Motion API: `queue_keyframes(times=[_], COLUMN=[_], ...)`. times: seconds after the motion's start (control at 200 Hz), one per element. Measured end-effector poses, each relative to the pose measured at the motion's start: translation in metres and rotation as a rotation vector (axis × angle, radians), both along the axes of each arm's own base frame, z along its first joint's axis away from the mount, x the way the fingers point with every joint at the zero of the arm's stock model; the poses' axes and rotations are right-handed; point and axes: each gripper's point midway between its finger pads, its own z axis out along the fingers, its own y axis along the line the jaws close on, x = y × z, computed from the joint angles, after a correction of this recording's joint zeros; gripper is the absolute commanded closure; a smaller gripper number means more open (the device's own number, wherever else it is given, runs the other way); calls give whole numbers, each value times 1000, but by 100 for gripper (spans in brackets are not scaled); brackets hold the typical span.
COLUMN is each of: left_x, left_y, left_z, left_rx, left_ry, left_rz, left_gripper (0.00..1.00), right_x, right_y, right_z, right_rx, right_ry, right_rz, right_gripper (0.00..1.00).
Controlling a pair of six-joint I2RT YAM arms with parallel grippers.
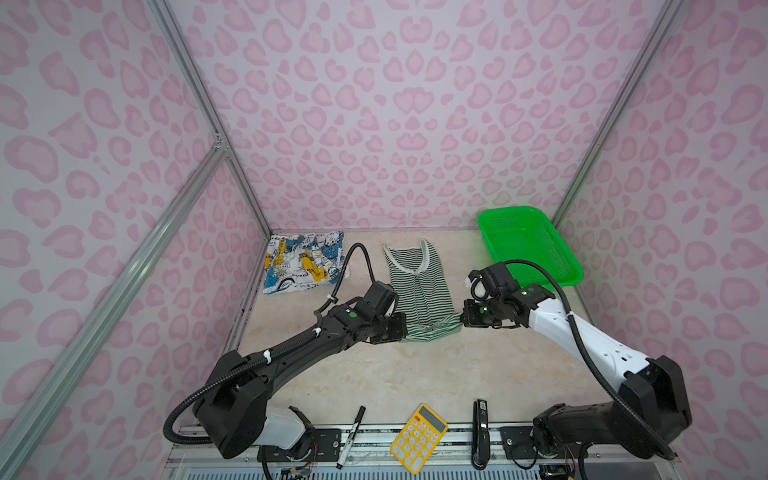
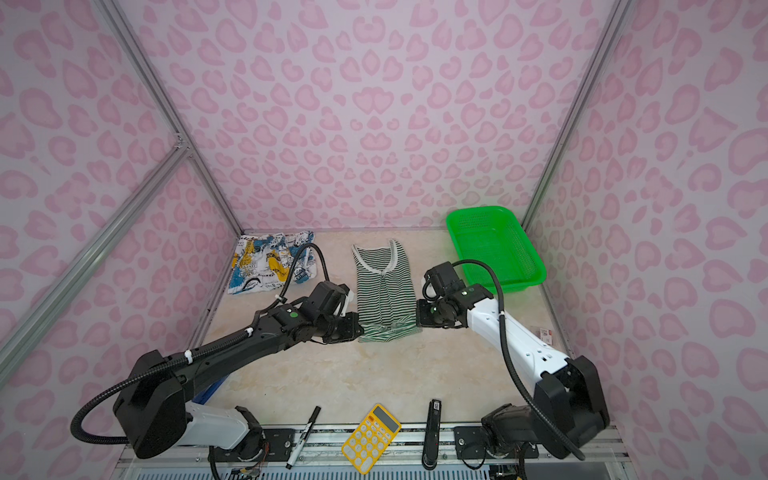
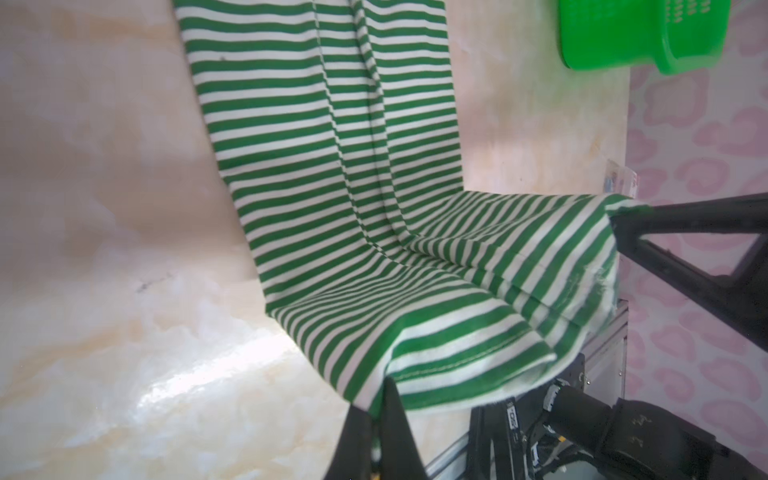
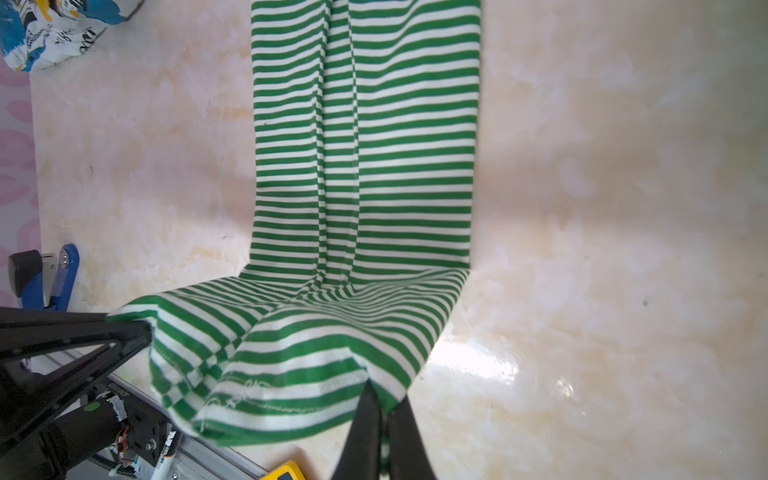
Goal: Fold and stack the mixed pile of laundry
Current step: 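Lift the hem with both grippers and fold it toward the neckline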
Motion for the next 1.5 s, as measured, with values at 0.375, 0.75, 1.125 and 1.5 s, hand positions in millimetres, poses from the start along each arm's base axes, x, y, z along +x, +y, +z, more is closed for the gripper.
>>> queue_keyframes(times=[0.375,0.75,1.125,1.5], left_x=[86,137,183,209], left_y=[2,14,-1,37], left_z=[-30,-69,-36,-60], left_rx=[-13,-47,-145,-138], left_ry=[19,91,-6,60], left_rz=[6,33,-32,114], left_gripper=[97,96,89,40], right_x=[102,150,172,154], right_y=[24,7,5,14], right_z=[-30,-64,-60,-33], right_rx=[29,42,69,64], right_ry=[12,39,-4,-92], right_rz=[32,-28,-18,70], right_gripper=[100,87,70,69])
